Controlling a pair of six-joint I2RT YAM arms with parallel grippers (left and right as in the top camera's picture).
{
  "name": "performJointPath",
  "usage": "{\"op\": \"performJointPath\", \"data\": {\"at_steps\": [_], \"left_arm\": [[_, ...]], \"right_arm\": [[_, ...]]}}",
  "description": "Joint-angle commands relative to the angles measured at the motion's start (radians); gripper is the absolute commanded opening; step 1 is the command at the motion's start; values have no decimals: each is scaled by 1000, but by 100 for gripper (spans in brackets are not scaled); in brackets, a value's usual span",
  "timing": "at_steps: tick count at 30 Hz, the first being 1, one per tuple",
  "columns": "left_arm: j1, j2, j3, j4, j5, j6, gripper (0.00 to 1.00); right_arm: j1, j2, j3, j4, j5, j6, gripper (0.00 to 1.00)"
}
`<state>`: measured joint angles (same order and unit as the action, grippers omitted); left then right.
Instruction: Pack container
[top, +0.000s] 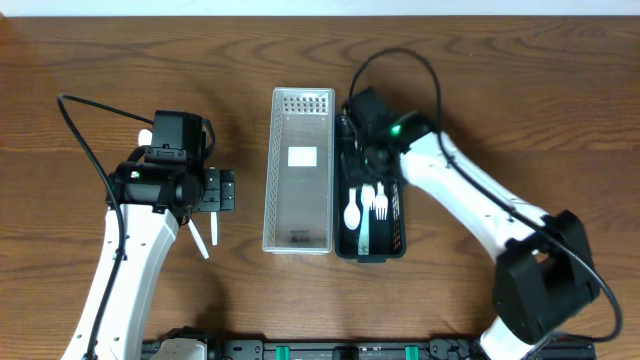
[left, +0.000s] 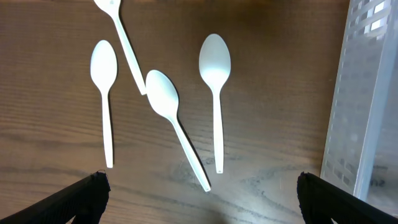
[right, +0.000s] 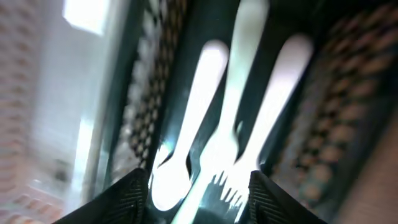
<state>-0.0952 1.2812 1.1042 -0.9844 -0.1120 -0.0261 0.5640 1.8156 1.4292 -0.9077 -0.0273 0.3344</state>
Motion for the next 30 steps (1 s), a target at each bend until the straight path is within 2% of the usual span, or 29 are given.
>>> {"op": "performJointPath", "data": {"at_steps": [1, 4, 6, 8, 16, 24, 30], "left_arm": [[1, -4, 22, -10, -4, 1, 98], [1, -2, 37, -4, 51, -11, 98], [1, 10, 37, 23, 70, -24, 98], [1, 42, 37, 45, 71, -48, 98], [18, 324, 30, 82, 103, -62, 98], [100, 485, 29, 154, 222, -42, 98], [118, 534, 0, 187, 230, -26, 98]], "right_arm": [[-56, -105, 144, -44, 82, -40, 55], [-131, -162, 222, -93, 110, -39, 57], [-199, -202, 238, -106, 109, -31, 65], [-274, -235, 238, -132, 105, -31, 66], [-526, -240, 206, -283, 101, -68, 70], [-585, -239, 119, -281, 102, -78, 70], [-585, -239, 77, -259, 102, -78, 70]]}}
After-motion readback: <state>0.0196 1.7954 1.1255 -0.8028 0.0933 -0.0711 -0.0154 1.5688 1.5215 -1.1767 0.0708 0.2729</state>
